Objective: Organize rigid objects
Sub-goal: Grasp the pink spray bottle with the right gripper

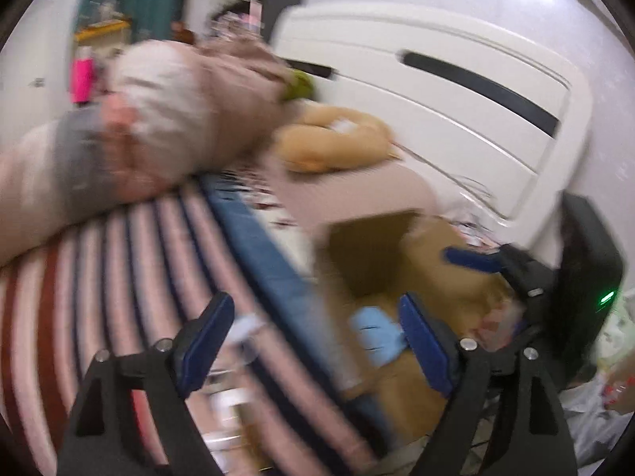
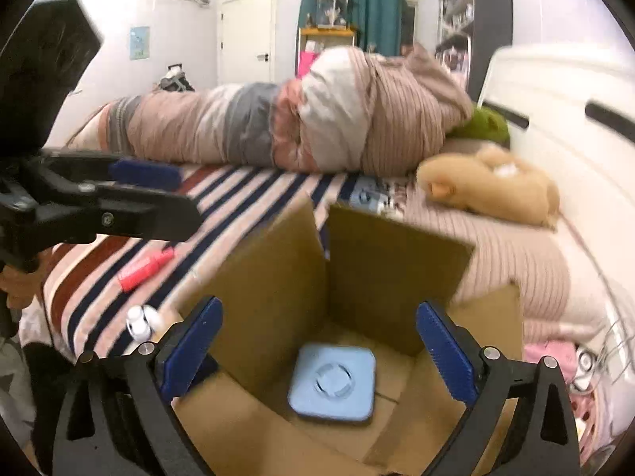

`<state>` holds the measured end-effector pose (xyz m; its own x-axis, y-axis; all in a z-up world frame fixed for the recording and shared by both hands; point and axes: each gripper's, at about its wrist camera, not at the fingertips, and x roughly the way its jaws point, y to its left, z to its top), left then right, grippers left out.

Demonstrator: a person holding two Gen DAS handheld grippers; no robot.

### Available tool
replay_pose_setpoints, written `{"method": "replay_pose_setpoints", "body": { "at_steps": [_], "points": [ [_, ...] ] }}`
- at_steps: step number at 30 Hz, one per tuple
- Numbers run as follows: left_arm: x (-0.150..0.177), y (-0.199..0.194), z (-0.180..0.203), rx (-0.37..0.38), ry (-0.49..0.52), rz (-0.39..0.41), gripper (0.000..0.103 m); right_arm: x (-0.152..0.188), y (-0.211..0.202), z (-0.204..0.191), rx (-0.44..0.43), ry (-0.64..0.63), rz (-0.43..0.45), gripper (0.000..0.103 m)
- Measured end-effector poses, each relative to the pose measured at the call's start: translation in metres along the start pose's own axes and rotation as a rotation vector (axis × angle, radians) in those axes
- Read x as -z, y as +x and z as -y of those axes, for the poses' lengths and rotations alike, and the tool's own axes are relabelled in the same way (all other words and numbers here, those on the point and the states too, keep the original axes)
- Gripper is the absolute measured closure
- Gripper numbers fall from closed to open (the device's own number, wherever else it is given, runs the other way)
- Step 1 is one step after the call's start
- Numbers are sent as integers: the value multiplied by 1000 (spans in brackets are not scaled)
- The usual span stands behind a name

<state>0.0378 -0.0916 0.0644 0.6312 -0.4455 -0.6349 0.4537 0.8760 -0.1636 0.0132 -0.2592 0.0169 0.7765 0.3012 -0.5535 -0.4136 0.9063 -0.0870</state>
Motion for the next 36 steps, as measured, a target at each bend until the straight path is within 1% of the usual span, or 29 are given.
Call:
{"method": "replay_pose_setpoints", "body": {
  "at_steps": [2,5,6,7,9,11,12,15,17,19,20,21,23,25,26,28,29,30,31,33,36],
  "points": [
    [14,-23,-33,-74,-35,38,18,-17,2,-21,-37,-13,38,5],
    [40,-50,-86,-177,-98,89,16,-39,12,-63,-135,-19,58,5],
    [49,-55,-102,-202,-122,94,15,-43,17,-74,-153,-23,59,5],
    [56,-58,-113,-217,-138,95,15,-48,28,-93,-183,-42,37,5],
    [76,-64,-146,-245,-186,92,14,-51,53,-120,-244,-76,-45,5],
    [93,-64,-169,-259,-223,86,14,-47,89,-147,-301,-66,-147,5],
    [101,-63,-180,-261,-238,82,14,-45,100,-155,-315,-64,-178,5],
    [123,-54,-209,-244,-285,74,14,-33,150,-179,-368,-28,-313,5],
    [136,-42,-227,-215,-310,61,14,-27,180,-191,-425,9,-398,6],
    [144,-33,-238,-218,-323,31,14,-23,204,-199,-452,47,-461,6],
    [148,-34,-242,-228,-325,28,14,-22,219,-202,-468,74,-496,10],
    [152,-36,-244,-236,-331,35,14,-20,232,-205,-479,105,-529,17],
    [157,-37,-252,-219,-359,49,14,-15,258,-212,-489,160,-591,23],
    [158,-36,-257,-211,-379,59,14,-12,273,-219,-479,167,-623,29],
    [160,-34,-259,-213,-386,57,14,-9,281,-223,-460,156,-638,34],
    [160,-32,-260,-213,-397,52,14,-8,283,-229,-425,111,-630,42],
    [161,-31,-259,-211,-397,50,14,-7,279,-231,-403,64,-613,50],
    [160,-30,-259,-209,-395,49,14,-7,275,-233,-400,34,-601,57],
    [160,-29,-257,-206,-394,50,14,-7,271,-233,-404,7,-589,61],
    [160,-29,-256,-195,-397,52,14,-3,262,-229,-400,-52,-588,73],
    [160,-26,-253,-174,-400,51,14,2,251,-222,-311,-148,-559,73]
  ]
}}
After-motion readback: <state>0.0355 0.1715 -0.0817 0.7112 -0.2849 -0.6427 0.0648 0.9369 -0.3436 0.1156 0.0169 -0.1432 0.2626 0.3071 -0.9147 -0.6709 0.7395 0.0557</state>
